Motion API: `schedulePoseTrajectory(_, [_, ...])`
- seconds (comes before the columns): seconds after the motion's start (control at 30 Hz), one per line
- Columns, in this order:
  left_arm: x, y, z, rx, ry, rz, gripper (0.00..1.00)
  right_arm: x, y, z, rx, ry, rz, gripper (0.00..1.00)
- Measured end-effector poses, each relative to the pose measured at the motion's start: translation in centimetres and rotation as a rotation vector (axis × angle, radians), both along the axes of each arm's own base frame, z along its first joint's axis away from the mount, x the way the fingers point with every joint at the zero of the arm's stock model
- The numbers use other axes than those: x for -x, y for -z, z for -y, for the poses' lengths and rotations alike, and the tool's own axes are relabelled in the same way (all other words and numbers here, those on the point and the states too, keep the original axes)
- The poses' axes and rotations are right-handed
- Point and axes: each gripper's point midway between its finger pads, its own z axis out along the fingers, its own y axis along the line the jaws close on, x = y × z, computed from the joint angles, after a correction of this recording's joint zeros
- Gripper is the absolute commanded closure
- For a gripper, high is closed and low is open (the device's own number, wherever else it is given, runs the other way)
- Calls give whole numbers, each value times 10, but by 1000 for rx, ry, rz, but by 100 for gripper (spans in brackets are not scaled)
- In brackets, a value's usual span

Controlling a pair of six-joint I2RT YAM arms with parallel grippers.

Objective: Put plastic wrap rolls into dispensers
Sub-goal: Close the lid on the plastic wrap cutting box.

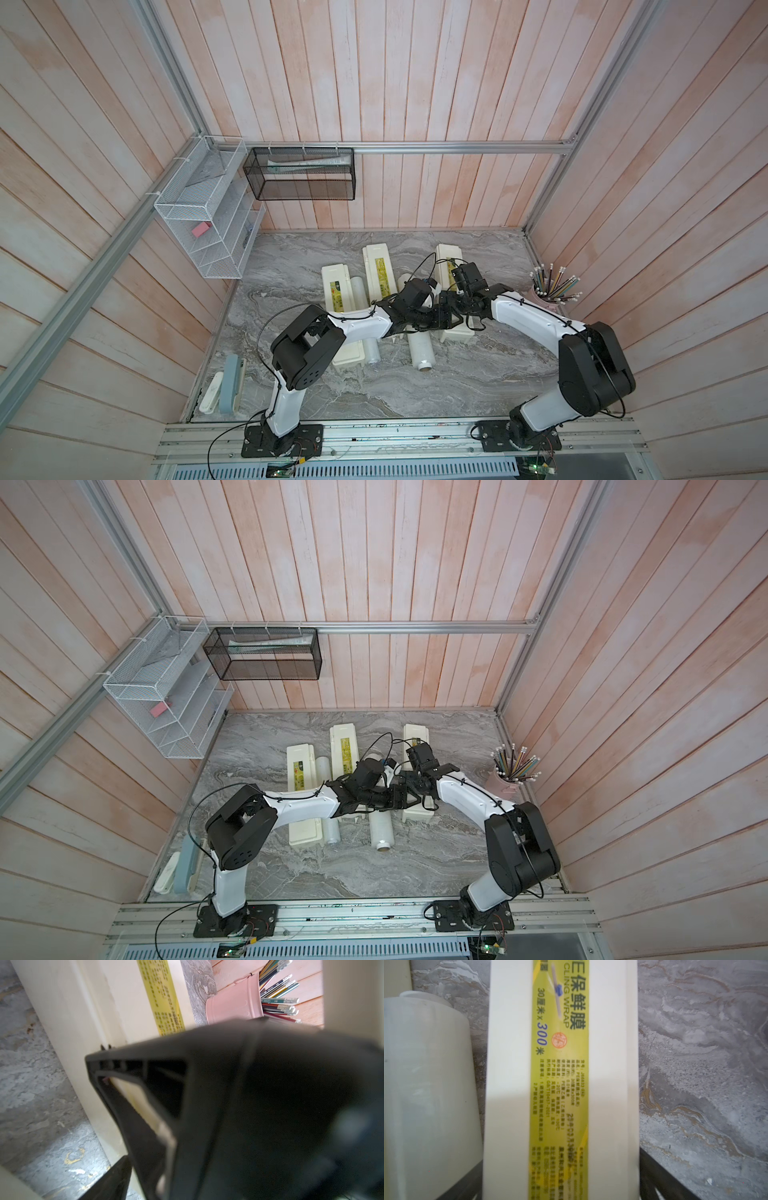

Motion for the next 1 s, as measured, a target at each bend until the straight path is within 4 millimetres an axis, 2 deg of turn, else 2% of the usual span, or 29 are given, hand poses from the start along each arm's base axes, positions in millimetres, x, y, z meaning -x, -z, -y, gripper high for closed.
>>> schedulePoseTrajectory(0.47, [0, 6, 5, -40, 13, -2, 15, -1, 4, 4, 15, 8, 1, 6])
schedulePoseTrajectory(0.6, [1, 2, -2, -31, -7, 13, 9, -2, 4, 3, 8, 7, 3, 5])
schedulePoseTrajectory(0.73, [-1, -1, -14, -25, -39, 24, 9, -1, 4, 2, 6, 4, 2, 2])
schedulePoseTrajectory(1.0, [-1, -3, -13, -10, -32, 13, 9, 0, 4, -1, -6, -9, -7, 2])
